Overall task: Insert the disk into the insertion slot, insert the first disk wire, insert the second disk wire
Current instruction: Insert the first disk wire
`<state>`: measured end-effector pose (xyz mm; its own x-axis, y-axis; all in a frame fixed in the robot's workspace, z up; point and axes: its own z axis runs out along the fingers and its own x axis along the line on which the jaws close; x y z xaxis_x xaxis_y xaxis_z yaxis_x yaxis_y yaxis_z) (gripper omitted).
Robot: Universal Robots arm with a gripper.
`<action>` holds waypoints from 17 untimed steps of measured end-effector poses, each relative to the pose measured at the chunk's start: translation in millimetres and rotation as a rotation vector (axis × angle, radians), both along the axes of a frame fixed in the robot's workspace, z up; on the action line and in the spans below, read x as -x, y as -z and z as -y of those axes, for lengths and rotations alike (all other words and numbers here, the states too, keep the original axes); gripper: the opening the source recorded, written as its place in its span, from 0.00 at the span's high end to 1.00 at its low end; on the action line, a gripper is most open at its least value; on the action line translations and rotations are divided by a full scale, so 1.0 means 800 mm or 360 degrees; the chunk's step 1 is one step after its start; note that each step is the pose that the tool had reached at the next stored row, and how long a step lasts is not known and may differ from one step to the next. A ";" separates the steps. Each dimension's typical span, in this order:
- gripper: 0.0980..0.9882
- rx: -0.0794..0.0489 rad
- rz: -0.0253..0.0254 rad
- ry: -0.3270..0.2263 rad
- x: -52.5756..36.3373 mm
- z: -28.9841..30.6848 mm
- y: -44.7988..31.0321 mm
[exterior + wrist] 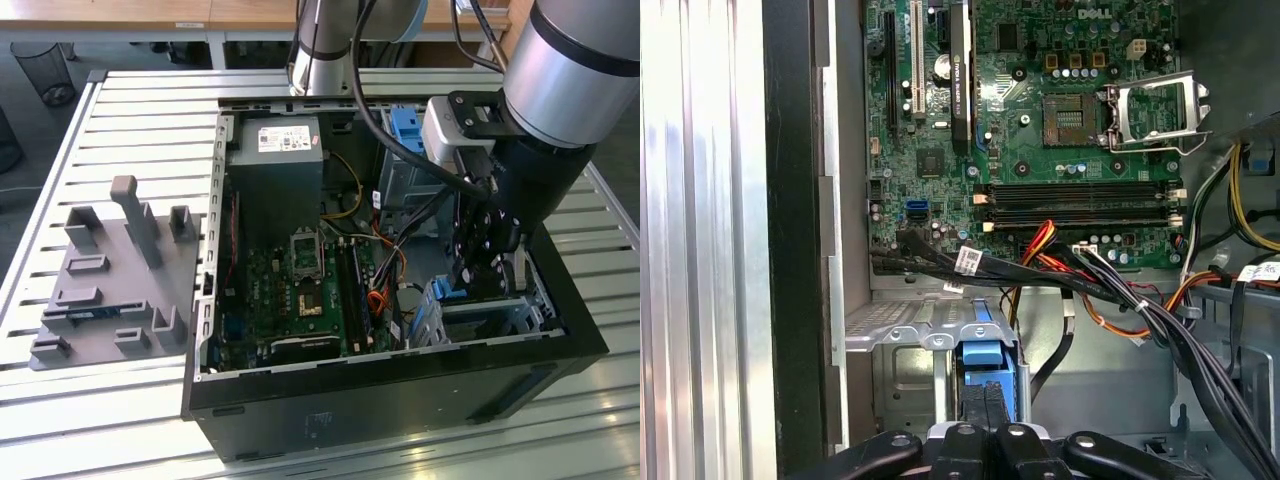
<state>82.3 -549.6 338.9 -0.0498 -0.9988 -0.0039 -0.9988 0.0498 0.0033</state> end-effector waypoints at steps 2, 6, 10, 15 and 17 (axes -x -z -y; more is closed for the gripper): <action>0.99 0.0000 0.00000 0.0000 0.000 0.0000 0.0000; 0.99 0.0000 0.00000 0.0000 0.000 0.0000 -0.0007; 0.99 0.0000 -0.00001 0.0000 -0.002 -0.0001 -0.0016; 0.99 0.0000 -0.00019 0.0000 -0.014 -0.0002 -0.0014; 0.99 0.0000 -0.00023 0.0000 -0.020 -0.0002 -0.0014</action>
